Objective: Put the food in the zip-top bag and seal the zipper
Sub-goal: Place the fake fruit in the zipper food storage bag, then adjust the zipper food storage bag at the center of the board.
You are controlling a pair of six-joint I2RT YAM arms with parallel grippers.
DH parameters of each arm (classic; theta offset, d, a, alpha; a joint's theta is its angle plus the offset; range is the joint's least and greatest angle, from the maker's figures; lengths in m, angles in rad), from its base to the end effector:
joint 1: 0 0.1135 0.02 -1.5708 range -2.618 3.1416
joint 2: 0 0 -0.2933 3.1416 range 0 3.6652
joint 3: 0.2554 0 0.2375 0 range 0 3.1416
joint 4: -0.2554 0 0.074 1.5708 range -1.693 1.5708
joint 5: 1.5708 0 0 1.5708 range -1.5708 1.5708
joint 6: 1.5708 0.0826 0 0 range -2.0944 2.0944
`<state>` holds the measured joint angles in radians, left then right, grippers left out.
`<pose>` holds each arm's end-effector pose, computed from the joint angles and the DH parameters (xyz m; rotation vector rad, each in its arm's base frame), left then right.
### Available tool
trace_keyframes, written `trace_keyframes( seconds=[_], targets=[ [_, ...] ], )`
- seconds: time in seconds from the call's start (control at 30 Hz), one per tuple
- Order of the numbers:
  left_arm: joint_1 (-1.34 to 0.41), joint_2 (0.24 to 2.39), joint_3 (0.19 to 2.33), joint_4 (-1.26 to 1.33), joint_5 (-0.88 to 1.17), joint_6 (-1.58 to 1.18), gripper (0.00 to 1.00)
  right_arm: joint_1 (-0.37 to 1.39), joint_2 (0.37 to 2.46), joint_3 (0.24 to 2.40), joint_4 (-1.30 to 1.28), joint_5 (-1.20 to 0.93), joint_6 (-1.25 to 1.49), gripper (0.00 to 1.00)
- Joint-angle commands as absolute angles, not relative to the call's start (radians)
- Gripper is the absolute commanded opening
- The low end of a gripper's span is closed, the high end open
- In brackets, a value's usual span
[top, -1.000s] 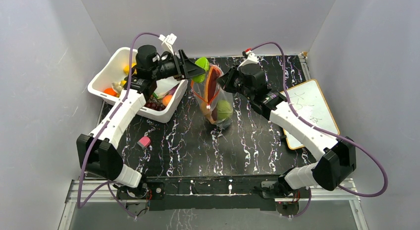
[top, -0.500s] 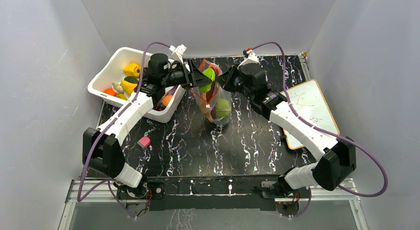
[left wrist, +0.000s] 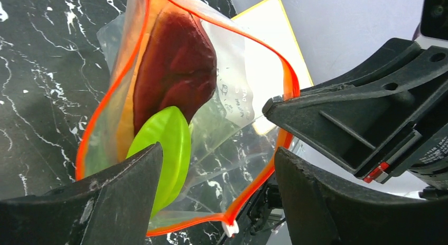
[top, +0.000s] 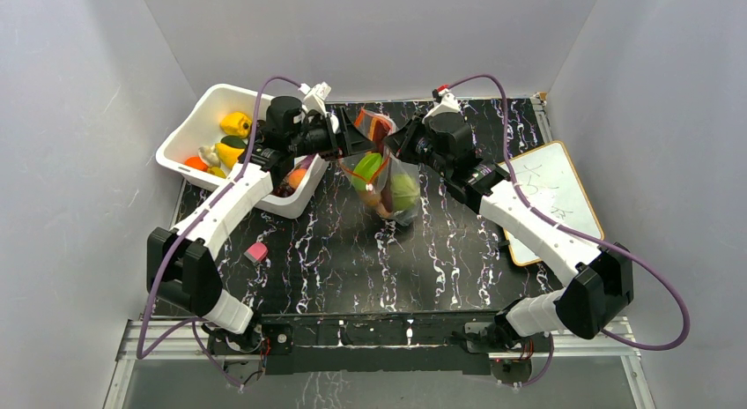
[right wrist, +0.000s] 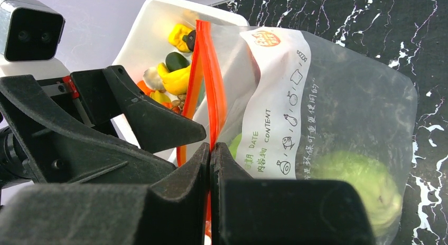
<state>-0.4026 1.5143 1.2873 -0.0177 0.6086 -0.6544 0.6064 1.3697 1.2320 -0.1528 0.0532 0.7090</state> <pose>0.3296 -0.1917 0.3787 0.2253 1.9566 -1.2720 0.2878 0.1943 0.3840 0.1387 1.9466 0.8472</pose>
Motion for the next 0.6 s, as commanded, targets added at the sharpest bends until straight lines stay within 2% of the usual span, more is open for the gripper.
trace_keyframes(
  seconds=[0.0,0.3,0.47,0.57],
  targets=[
    [-0.407,1.458,1.349,-0.085,0.572,-0.576,0.76,0.606,1.323,1.244,-0.041,0.059,0.709,0.0],
    [-0.407,1.435,1.438,-0.373,0.266,-0.33,0.73,0.606,1.306,1.226,-0.035,0.06,0.711,0.0],
    [-0.407,1.453,1.425,-0.419,0.209,-0.29,0.73,0.606,1.31,1.224,-0.022,0.056,0.717,0.0],
    [-0.407,1.469,1.41,-0.424,0.187,-0.285,0.69,0.606,1.317,1.229,-0.019,0.05,0.719,0.0]
  ],
)
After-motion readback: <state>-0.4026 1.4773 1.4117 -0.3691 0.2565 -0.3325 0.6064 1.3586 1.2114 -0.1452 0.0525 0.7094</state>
